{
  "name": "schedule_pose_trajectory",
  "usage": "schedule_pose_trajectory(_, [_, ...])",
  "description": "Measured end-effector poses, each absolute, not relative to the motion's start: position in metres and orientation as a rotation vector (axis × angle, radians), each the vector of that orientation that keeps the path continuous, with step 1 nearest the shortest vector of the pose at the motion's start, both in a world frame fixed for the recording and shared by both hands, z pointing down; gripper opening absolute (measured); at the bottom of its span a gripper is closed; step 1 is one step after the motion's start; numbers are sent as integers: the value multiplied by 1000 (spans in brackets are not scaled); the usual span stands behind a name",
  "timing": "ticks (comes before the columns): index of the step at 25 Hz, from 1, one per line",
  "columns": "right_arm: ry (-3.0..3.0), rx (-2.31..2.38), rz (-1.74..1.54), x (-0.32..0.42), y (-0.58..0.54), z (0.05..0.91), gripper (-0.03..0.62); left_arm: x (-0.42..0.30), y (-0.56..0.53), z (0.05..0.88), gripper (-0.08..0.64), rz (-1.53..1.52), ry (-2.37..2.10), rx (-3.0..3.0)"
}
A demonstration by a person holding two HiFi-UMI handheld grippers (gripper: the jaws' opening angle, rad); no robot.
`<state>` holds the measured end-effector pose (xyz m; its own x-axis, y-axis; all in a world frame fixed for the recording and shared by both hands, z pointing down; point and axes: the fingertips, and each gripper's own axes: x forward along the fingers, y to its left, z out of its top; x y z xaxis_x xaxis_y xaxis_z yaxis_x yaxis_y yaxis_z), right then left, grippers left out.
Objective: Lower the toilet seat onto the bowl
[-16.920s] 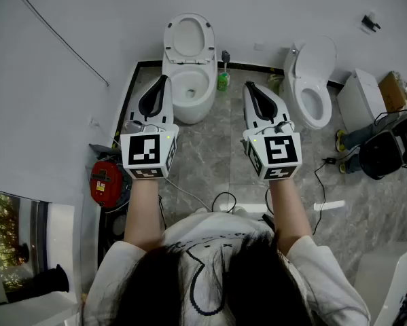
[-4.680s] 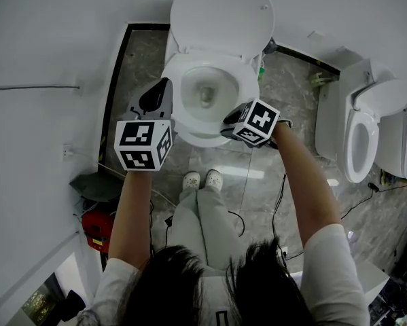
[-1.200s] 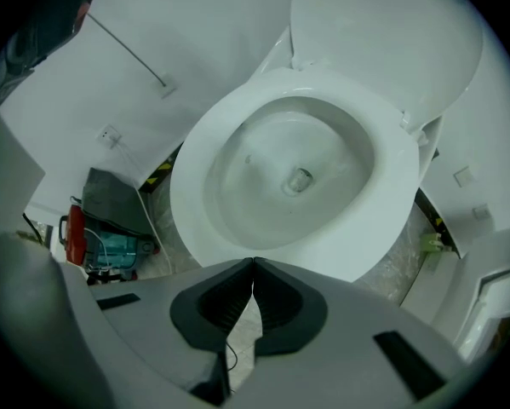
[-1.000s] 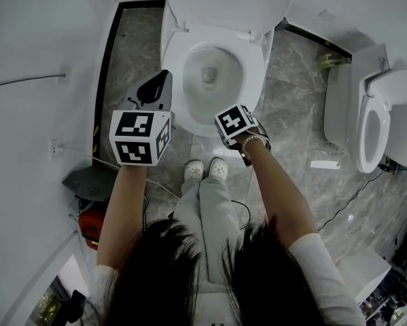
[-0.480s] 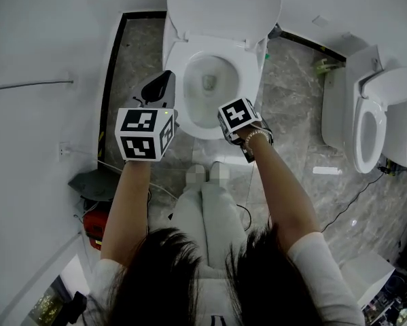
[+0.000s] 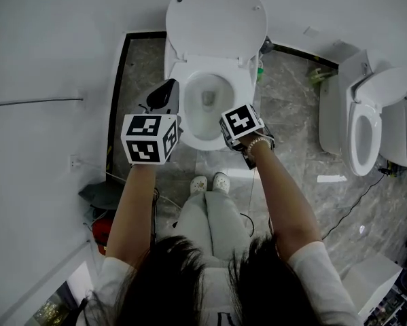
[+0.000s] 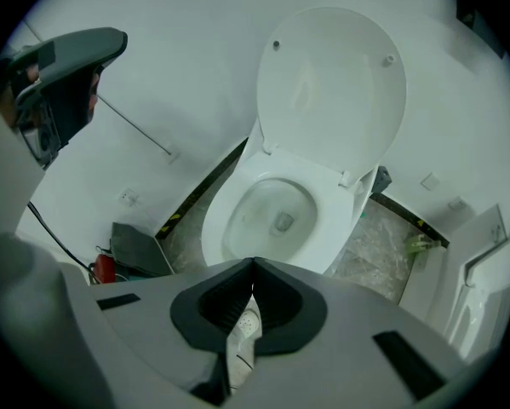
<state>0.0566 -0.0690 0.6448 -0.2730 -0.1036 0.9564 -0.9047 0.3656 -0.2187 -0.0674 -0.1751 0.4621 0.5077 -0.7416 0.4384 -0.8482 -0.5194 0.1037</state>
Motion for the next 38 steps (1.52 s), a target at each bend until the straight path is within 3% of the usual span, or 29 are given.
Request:
schedule_pose_trajectory(14, [-1809,1051,981,79,-88,548,26,-35,-172,376,9,458,-1322,2544])
schedule_pose_trajectory(38, [-2049,1191,715,73,-106,386,27,-54,-154,263,10,196,-1450,2550])
